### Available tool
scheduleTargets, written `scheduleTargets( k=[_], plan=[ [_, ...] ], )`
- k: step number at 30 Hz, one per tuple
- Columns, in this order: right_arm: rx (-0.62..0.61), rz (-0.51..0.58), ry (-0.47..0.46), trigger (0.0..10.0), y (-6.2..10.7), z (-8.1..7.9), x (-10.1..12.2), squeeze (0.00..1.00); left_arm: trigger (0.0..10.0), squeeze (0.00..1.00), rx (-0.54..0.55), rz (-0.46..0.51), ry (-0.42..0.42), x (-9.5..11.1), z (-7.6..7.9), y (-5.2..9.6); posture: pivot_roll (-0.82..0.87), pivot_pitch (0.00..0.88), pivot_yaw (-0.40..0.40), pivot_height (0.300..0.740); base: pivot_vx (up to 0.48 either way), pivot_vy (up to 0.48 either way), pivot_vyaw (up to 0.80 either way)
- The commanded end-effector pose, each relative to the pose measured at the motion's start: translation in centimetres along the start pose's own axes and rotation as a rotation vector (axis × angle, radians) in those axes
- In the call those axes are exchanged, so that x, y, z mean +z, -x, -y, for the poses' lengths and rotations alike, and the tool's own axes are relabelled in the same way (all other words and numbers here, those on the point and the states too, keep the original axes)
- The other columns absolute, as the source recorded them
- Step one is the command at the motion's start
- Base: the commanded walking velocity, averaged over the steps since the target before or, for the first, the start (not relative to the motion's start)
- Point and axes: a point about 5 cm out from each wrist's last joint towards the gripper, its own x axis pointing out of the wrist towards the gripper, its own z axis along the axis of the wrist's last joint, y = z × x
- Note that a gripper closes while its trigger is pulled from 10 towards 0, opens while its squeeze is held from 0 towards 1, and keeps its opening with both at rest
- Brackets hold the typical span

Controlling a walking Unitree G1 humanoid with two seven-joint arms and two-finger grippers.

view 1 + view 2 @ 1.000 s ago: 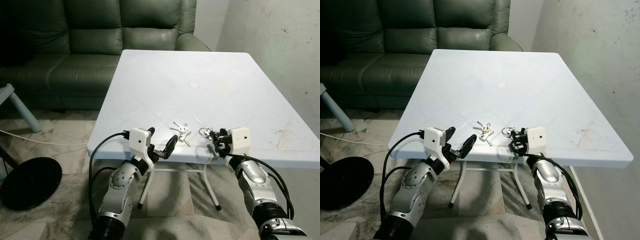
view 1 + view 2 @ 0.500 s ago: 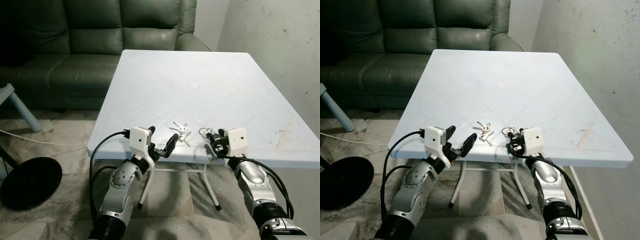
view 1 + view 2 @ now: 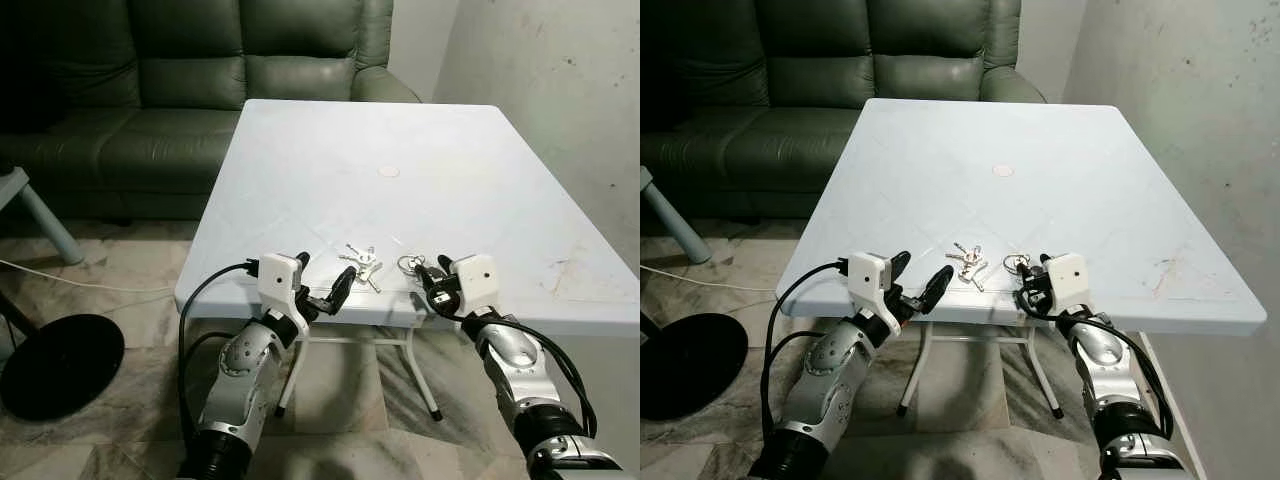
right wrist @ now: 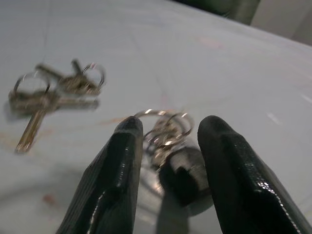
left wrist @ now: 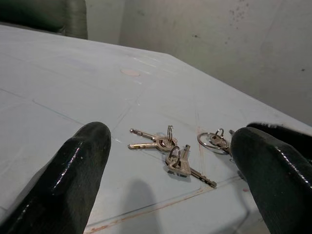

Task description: Hang keys on a hook

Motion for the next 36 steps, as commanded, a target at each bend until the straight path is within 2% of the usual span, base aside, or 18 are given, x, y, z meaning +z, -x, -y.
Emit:
scheduleTargets(
  k=[1,6,20,21,22,23,24,30,36],
  plan=[
    [0.016,-0.022,0.012,10.0,-0.2,-0.2,-0.1,0.0,10.0,0.0,-0.013,0.004,-0.003,0.3,0.3,-0.4,0.03,0.0,-0.043,0.732,0.0,0.0,0.0],
    [0.048,-0.051,0.02,10.0,-0.4,-0.9,-0.3,0.0,10.0,0.0,-0.019,0.005,-0.005,0.3,0.3,-0.4,0.03,0.0,-0.044,0.732,0.0,0.0,0.0],
    [-0.022,-0.053,0.028,10.0,-0.4,-0.5,-0.3,0.0,10.0,0.0,-0.026,0.003,-0.002,0.2,0.6,-0.4,0.03,0.0,-0.044,0.732,0.0,0.0,0.0],
    [-0.025,-0.058,0.033,9.0,-0.4,-0.4,-0.4,0.0,10.0,0.0,-0.027,0.003,-0.002,0.2,0.6,-0.5,0.03,0.0,-0.045,0.732,0.0,0.0,0.0],
    [-0.028,-0.062,0.036,9.0,-0.4,-0.4,-0.4,0.0,10.0,0.0,-0.028,0.003,-0.001,0.2,0.6,-0.5,0.03,0.0,-0.046,0.732,0.0,0.0,0.0],
    [-0.051,-0.064,0.017,3.3,-0.4,-0.2,-0.5,0.0,10.0,0.0,-0.03,0.004,0.0,0.2,0.7,-0.5,0.02,0.0,-0.046,0.732,0.0,0.0,0.0],
    [-0.059,-0.063,0.022,0.0,-0.4,-0.1,-0.4,0.0,10.0,0.0,-0.03,0.005,0.0,0.2,0.7,-0.6,0.02,0.0,-0.046,0.732,0.0,0.0,0.0],
    [-0.104,-0.056,0.058,0.0,-0.2,0.4,-0.3,0.0,10.0,0.0,-0.027,0.008,0.003,0.3,0.7,-0.6,0.02,0.0,-0.05,0.732,0.0,0.0,0.0],
    [-0.133,-0.051,0.031,0.0,-0.1,0.8,-0.3,0.0,10.0,0.0,-0.015,0.008,0.01,0.1,0.6,-0.5,0.02,0.0,-0.049,0.732,0.0,0.0,0.0]
  ],
)
